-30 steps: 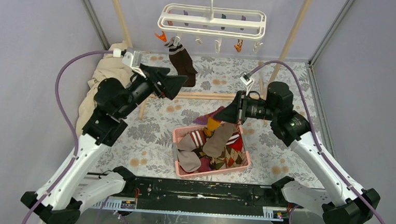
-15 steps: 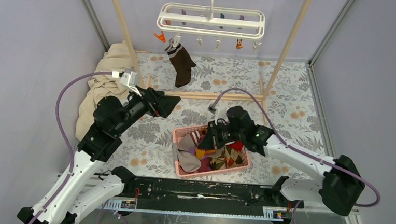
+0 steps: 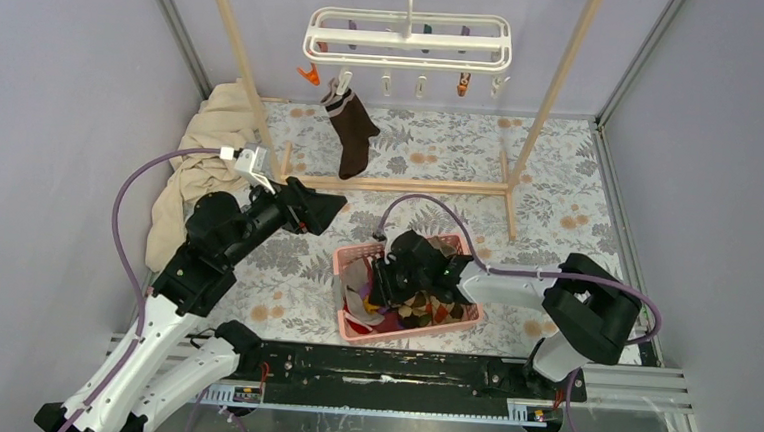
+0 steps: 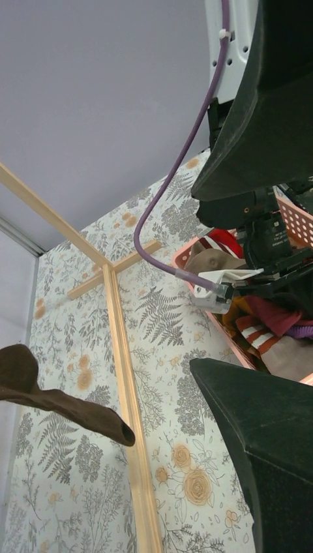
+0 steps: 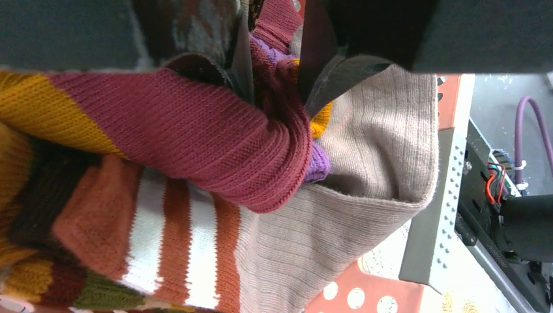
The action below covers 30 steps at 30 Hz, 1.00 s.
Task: Remove the socks clipped to the hanger
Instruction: Place the sock in the bin.
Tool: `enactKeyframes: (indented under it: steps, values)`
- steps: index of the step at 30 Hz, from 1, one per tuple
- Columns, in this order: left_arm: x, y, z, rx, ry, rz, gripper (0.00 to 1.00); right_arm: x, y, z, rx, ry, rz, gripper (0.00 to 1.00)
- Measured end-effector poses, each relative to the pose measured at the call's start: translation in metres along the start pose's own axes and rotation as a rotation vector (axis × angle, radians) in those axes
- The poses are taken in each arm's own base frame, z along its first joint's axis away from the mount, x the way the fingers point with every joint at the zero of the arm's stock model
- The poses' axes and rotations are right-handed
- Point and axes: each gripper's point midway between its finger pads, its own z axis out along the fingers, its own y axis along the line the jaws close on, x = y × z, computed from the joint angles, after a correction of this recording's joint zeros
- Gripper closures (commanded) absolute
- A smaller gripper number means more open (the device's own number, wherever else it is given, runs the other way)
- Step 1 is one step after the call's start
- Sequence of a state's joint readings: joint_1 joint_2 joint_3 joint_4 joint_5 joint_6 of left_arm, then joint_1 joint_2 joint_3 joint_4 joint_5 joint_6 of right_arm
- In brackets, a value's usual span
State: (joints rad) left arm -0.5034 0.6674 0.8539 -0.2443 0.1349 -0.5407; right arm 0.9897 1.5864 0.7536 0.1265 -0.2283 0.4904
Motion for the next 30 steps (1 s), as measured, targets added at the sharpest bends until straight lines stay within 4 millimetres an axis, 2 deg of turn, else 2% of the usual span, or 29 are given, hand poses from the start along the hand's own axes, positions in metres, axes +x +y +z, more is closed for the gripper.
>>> enactKeyframes:
  steps: [3, 6, 8, 10, 14, 15, 18, 22, 30]
  values:
    - [0.002, 0.003, 0.000, -0.010, 0.004, -0.001, 0.01, 0.000, 0.004, -0.001, 0.012, -0.013, -0.024, 0.53]
    - [0.001, 0.003, 0.000, -0.013, 0.001, -0.001, 0.01, -0.004, 0.007, -0.012, 0.036, -0.027, -0.052, 0.45]
    - [0.001, 0.003, 0.000, -0.015, 0.001, -0.001, 0.01, -0.010, 0.009, -0.025, 0.050, -0.042, -0.069, 0.39]
    - [0.002, 0.003, -0.001, -0.016, 0.001, -0.001, 0.01, -0.020, 0.015, -0.042, 0.057, -0.071, -0.090, 0.37]
    - [0.002, 0.005, -0.002, -0.025, 0.003, -0.002, 0.01, -0.044, 0.036, -0.074, 0.019, -0.147, -0.123, 0.34]
    - [0.003, 0.006, -0.002, -0.029, 0.003, -0.002, 0.01, -0.050, 0.042, -0.082, 0.006, -0.168, -0.130, 0.30]
    - [0.003, 0.008, -0.002, -0.037, 0.006, -0.003, 0.01, -0.054, 0.048, -0.096, -0.013, -0.196, -0.141, 0.27]
    - [0.005, 0.009, -0.002, -0.047, 0.010, -0.003, 0.01, -0.046, 0.043, -0.096, -0.004, -0.180, -0.144, 0.26]
    - [0.005, 0.014, -0.002, -0.068, 0.008, -0.004, 0.01, 0.008, 0.001, -0.064, 0.083, -0.029, -0.115, 0.25]
